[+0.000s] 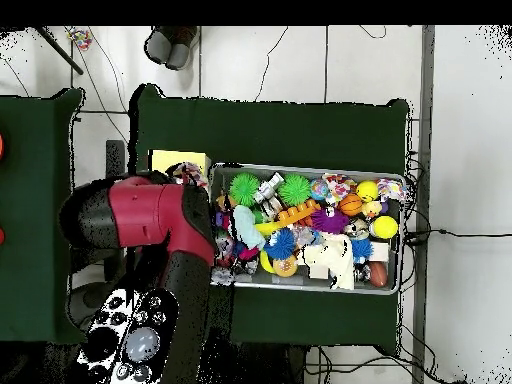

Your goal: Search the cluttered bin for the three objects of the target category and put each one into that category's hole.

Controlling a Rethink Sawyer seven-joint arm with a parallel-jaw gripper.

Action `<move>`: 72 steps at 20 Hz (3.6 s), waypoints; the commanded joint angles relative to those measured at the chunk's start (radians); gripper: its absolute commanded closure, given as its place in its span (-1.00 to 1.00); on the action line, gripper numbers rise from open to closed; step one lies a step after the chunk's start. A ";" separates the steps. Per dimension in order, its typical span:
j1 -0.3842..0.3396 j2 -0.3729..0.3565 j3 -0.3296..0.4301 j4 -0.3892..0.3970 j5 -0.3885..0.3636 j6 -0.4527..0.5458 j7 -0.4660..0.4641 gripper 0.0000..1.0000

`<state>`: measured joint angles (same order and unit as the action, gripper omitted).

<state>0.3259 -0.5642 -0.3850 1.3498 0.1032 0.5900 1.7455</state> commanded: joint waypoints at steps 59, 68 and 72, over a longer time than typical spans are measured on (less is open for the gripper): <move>-0.073 0.198 0.161 -0.212 0.154 0.215 0.097 1.00; -0.141 0.185 0.299 -0.172 0.114 0.178 -0.052 1.00; -0.151 0.176 0.321 -0.142 0.089 0.128 -0.034 1.00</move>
<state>0.2142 -0.4160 -0.2290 1.1418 0.2191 0.7109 1.7459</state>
